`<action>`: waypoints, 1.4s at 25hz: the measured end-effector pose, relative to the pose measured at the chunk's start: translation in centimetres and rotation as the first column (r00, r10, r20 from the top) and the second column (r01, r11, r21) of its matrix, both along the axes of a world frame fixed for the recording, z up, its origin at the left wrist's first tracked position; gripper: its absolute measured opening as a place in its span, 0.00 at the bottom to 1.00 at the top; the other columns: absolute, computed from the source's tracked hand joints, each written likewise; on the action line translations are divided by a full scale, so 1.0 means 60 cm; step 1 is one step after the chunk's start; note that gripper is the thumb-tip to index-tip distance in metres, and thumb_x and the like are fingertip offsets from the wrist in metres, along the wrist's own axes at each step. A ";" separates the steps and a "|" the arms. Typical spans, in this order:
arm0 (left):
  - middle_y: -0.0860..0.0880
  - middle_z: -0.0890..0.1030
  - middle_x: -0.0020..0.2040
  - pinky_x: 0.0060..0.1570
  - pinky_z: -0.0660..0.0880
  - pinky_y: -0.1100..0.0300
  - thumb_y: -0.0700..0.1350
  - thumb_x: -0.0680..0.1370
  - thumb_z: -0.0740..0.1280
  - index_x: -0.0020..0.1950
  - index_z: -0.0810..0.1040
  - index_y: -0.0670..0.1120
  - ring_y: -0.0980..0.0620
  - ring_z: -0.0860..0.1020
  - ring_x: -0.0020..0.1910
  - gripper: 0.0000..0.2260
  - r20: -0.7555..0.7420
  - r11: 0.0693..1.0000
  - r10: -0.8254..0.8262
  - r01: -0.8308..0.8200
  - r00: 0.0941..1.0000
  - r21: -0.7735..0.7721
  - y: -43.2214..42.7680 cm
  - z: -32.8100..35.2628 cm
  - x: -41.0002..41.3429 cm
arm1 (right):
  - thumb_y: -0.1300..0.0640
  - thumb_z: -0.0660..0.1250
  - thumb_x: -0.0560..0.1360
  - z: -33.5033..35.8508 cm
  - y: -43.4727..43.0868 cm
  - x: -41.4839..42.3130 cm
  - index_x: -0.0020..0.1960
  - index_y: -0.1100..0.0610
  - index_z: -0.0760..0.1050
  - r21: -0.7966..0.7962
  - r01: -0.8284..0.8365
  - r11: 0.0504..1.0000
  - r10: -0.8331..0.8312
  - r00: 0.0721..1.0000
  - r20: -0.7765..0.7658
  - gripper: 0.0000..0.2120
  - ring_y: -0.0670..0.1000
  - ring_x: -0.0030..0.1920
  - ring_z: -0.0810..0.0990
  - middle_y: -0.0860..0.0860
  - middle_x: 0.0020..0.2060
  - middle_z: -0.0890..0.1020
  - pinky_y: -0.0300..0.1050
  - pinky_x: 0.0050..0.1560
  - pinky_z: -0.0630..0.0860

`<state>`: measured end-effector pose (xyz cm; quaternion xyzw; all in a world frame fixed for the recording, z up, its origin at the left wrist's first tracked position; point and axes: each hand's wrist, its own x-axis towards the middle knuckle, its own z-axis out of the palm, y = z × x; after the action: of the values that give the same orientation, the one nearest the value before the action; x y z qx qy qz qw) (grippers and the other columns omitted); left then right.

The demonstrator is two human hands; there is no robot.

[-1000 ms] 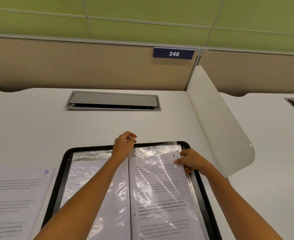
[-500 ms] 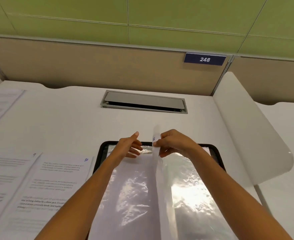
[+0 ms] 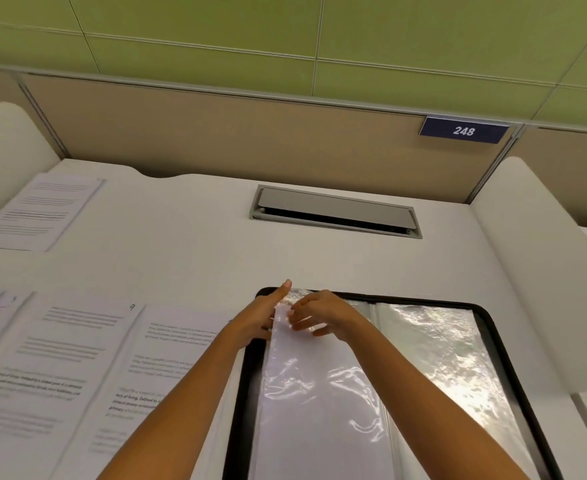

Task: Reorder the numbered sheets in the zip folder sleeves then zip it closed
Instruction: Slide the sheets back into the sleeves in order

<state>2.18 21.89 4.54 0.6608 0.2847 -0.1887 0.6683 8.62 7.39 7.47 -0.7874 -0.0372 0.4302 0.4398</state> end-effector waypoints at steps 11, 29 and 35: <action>0.43 0.83 0.41 0.38 0.82 0.56 0.35 0.74 0.71 0.43 0.82 0.43 0.49 0.84 0.38 0.03 0.018 0.940 -0.002 -0.004 1.000 0.341 0.059 -0.063 0.033 | 0.68 0.64 0.72 -0.085 0.016 -0.006 0.45 0.53 0.82 -0.093 0.156 0.983 -0.128 0.959 0.255 0.13 0.50 0.49 0.78 0.50 0.47 0.83 0.38 0.45 0.73; 0.48 0.83 0.52 0.49 0.75 0.61 0.43 0.78 0.66 0.55 0.81 0.47 0.50 0.80 0.50 0.07 0.168 0.697 0.056 -0.159 0.984 0.699 0.357 -0.053 -0.094 | 0.65 0.66 0.75 -0.104 0.299 -0.052 0.49 0.56 0.82 0.176 0.172 0.969 -0.214 0.943 0.255 0.09 0.50 0.48 0.81 0.52 0.47 0.84 0.37 0.44 0.73; 0.49 0.81 0.55 0.51 0.75 0.58 0.46 0.79 0.66 0.58 0.78 0.47 0.49 0.79 0.54 0.09 0.167 0.575 0.184 -0.244 0.969 0.781 0.423 -0.032 -0.174 | 0.64 0.65 0.75 -0.092 0.386 -0.074 0.52 0.56 0.81 0.160 0.034 0.987 -0.064 0.981 0.185 0.09 0.51 0.50 0.81 0.53 0.47 0.83 0.42 0.47 0.76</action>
<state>-8.24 47.30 2.60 0.8553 0.3938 0.0622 0.3311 4.18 30.55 1.92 -0.7886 -0.0929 0.3381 0.5051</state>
